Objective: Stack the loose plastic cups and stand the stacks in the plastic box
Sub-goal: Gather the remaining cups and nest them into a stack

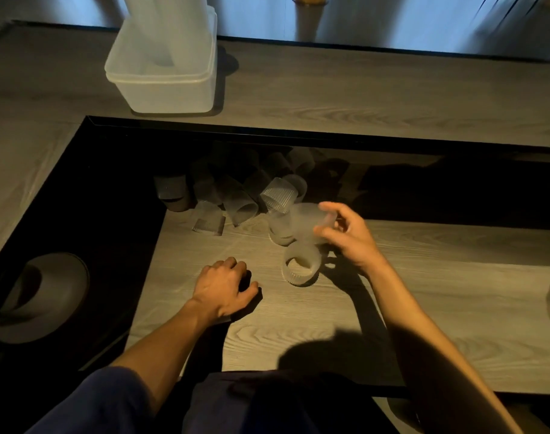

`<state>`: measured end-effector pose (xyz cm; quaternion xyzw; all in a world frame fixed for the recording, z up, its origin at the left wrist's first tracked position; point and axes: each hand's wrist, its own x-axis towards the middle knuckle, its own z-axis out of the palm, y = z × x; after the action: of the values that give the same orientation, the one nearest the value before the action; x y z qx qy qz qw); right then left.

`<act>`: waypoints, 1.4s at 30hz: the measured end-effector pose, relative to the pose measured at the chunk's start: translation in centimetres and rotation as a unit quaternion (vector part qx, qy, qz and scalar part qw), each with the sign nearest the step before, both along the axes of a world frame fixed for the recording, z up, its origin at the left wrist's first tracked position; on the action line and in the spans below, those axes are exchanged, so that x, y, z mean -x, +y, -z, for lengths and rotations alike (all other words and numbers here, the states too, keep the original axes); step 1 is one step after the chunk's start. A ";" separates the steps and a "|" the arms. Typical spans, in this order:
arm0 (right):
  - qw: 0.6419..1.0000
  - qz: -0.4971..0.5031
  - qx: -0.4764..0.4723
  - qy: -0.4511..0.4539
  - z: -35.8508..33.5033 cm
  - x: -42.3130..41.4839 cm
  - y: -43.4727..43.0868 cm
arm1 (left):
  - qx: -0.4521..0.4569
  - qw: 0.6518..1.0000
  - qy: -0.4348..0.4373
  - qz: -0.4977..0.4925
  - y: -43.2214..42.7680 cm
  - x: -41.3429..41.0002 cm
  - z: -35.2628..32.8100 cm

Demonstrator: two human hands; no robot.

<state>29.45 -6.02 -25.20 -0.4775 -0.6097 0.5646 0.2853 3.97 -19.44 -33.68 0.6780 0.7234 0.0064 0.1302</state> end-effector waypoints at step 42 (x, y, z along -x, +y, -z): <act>0.935 -0.199 -0.206 -0.209 0.3 0.9 -2.8 | 0.240 0.506 -0.673 -0.483 7.3 -3.3 -8.0</act>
<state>28.59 -8.79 -25.50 -0.3842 -0.8414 0.3590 0.1250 7.32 -12.16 -25.66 -0.0415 0.6074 0.3491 0.7124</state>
